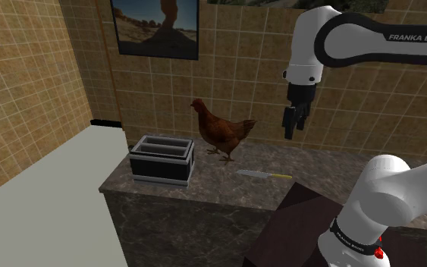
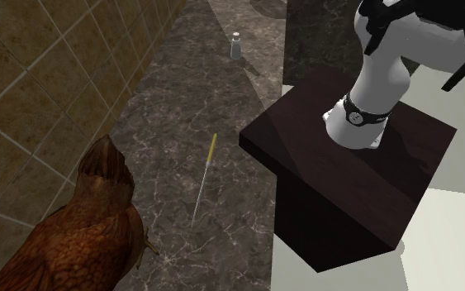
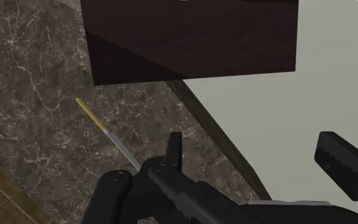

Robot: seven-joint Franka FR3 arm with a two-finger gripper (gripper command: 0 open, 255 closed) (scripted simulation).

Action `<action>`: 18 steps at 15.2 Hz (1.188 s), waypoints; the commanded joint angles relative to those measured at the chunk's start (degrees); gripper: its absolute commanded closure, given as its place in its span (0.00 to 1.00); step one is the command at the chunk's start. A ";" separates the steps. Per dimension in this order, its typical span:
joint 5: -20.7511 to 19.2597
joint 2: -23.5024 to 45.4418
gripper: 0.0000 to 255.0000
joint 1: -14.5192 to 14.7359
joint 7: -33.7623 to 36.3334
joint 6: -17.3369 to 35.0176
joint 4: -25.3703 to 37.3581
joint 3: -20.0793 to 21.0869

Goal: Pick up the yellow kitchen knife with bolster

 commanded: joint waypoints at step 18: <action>-15.17 6.66 0.00 -3.71 -25.43 37.60 -24.13 -15.72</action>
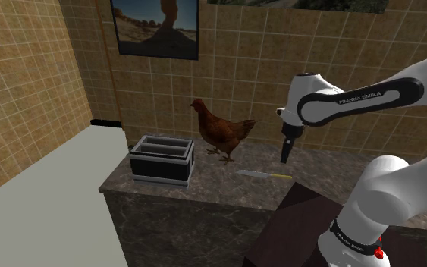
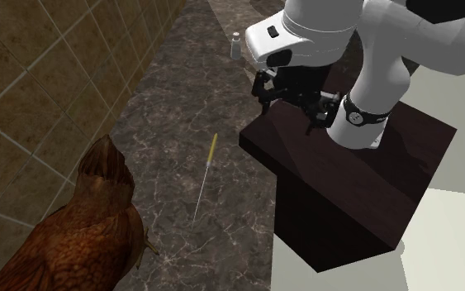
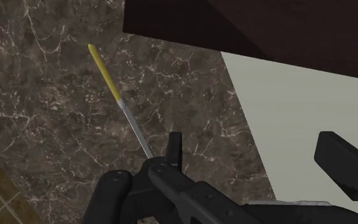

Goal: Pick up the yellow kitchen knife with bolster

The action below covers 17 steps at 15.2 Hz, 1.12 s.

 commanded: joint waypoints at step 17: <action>29.31 49.53 0.00 5.40 -52.51 47.81 7.61 -14.60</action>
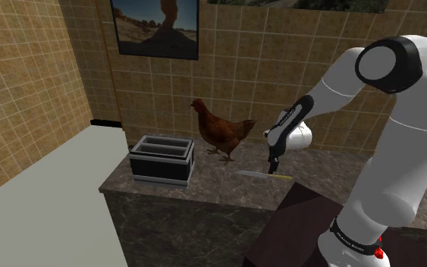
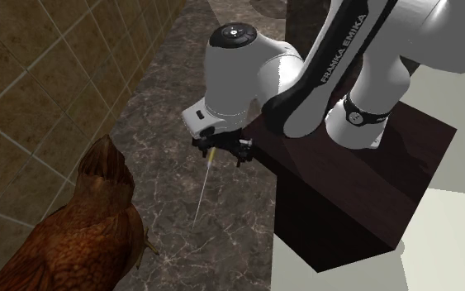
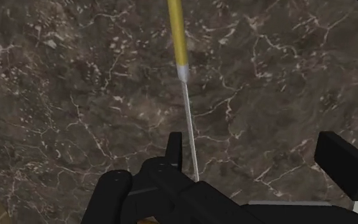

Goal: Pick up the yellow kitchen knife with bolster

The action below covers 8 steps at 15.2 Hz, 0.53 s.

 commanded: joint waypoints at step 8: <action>27.19 20.01 0.00 -19.79 -30.95 8.80 13.22 21.72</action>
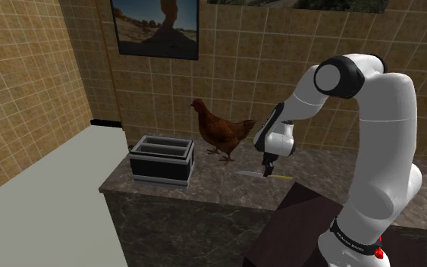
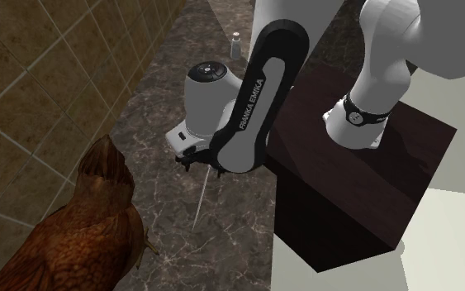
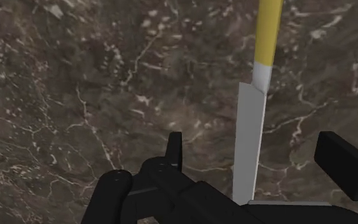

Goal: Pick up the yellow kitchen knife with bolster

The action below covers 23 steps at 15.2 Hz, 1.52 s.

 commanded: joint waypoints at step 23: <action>0.84 0.88 1.00 -0.57 -0.72 0.55 0.52 1.02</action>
